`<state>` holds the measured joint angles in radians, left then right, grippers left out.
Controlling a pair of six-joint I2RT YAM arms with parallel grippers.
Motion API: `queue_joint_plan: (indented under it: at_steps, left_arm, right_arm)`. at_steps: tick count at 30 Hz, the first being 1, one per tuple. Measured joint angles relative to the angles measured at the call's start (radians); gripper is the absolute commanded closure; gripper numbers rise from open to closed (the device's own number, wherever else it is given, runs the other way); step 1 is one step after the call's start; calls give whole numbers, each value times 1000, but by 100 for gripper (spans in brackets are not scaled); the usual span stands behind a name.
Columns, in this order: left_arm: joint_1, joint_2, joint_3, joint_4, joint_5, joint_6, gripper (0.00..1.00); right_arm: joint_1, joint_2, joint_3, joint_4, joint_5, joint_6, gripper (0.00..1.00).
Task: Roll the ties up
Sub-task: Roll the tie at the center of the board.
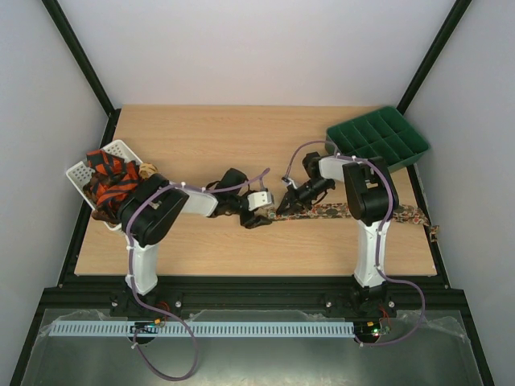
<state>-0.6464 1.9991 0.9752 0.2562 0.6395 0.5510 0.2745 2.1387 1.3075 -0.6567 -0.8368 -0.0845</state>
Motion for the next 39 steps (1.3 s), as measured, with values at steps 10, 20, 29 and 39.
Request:
queue_joint_plan:
  at_steps: [10, 20, 29, 39]
  left_arm:
    - [18, -46, -145, 188, 3, -81, 32]
    - [-29, 6, -142, 321, -14, -111, 43]
    - [-38, 14, -115, 275, -18, -43, 65]
    - [-24, 14, -106, 251, -11, -39, 50]
  right_arm:
    - [-6, -1, -24, 31, -22, -20, 99]
    - [-6, -3, -25, 33, -24, -19, 99]
    - [-6, -18, -22, 0, -11, 8, 99]
    - [1, -24, 44, -74, 64, -32, 99]
